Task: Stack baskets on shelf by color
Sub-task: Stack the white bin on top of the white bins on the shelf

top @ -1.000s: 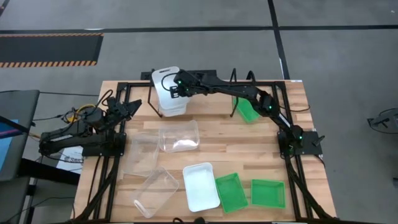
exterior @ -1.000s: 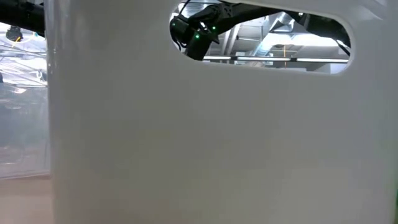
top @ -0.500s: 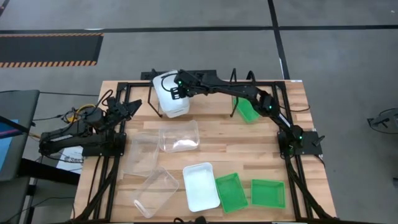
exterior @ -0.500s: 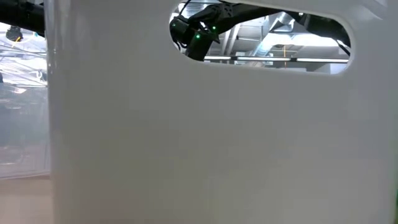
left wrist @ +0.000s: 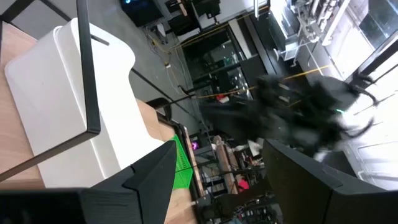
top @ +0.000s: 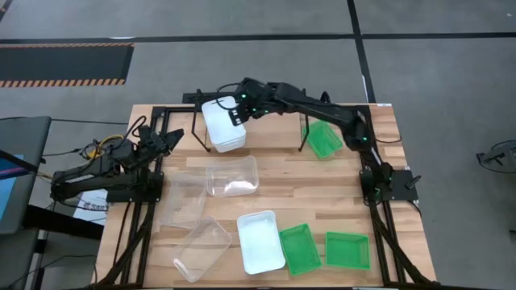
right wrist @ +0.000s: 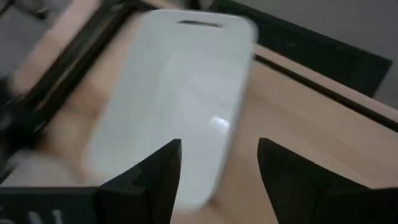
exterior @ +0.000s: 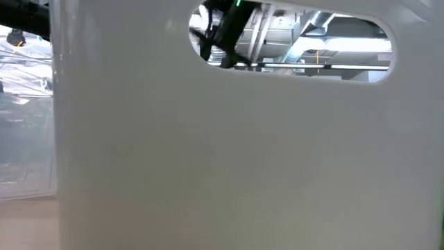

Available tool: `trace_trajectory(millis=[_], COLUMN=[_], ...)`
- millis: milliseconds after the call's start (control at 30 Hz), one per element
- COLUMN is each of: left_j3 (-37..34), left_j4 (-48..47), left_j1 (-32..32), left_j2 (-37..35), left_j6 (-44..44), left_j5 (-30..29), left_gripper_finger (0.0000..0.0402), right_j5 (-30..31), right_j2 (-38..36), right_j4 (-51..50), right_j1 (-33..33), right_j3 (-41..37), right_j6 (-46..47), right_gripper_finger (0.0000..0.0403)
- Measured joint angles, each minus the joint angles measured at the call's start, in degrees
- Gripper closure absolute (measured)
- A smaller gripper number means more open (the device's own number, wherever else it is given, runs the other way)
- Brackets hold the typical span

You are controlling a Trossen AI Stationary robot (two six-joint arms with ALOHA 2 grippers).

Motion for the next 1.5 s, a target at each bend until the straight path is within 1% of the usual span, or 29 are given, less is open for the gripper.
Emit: trace_trajectory(millis=[100, 200, 333, 467, 567, 667, 767, 833, 900, 1033, 1167, 1300, 1400, 1500], left_j3=[0.00, 0.00, 0.00, 0.00, 0.00, 0.00, 0.00, 0.00, 0.00, 0.00, 0.00, 0.00, 0.00, 0.00], left_j4=[-0.09, -0.57, -1.12, -1.36, -1.45, -2.33, -4.06, -4.43, -4.44, -5.30, -5.86, -5.97, -6.06, -6.23], left_j1=[-0.01, 0.00, 0.00, 0.00, 0.00, 0.00, -0.02, -0.02, -0.02, -0.01, -0.02, 0.00, -0.01, -0.01], left_j2=[0.00, 0.00, 0.00, 0.00, 0.00, 0.00, 0.02, 0.02, 0.02, 0.02, 0.02, 0.02, 0.02, 0.02], left_j6=[0.02, 0.00, -0.04, -0.03, -0.02, -0.03, -0.09, -0.49, -0.11, 1.28, 0.88, 1.46, 1.46, 1.46], left_j5=[1.37, 3.23, 4.68, 6.43, 8.85, 10.90, 11.49, 11.67, 11.76, 11.67, 12.42, 12.49, 12.48, 12.48], left_gripper_finger=[0.0174, 0.0174, 0.0174, 0.0174, 0.0174, 0.0174, 0.0174, 0.0174, 0.0174, 0.0174, 0.0174, 0.0174, 0.0174, 0.0174], right_j5=[-0.92, -1.01, -1.01, -1.00, -2.74, -3.56, -3.95, -4.03, -4.01, -4.05, -3.99, -3.66, -3.80, -5.06], right_j2=[-2.87, -4.84, -5.88, -5.60, -4.73, -4.26, -4.60, -4.34, -4.50, -4.32, -4.41, -4.43, -4.38, -4.40], right_j4=[-8.19, -19.09, -30.71, -30.04, -30.50, -29.01, -26.23, -25.91, -22.66, -13.98, -3.75, 0.71, 3.58, 5.43], right_j1=[3.38, 7.91, 15.68, 24.72, 31.17, 36.46, 40.19, 41.96, 43.21, 44.05, 43.25, 41.65, 40.34, 39.24], right_j3=[0.00, -0.09, -0.06, -1.71, -3.02, -6.89, -12.03, -15.20, -18.61, -25.55, -31.53, -36.11, -38.31, -40.14], right_j6=[-2.90, -2.06, 8.26, 20.89, 30.98, 41.17, 49.13, 52.54, 54.04, 54.41, 52.88, 51.14, 48.04, 46.46], right_gripper_finger=[0.0172, 0.0174, 0.0174, 0.0174, 0.0174, 0.0174, 0.0174, 0.0174, 0.0174, 0.0174, 0.0174, 0.0174, 0.0177, 0.0194])
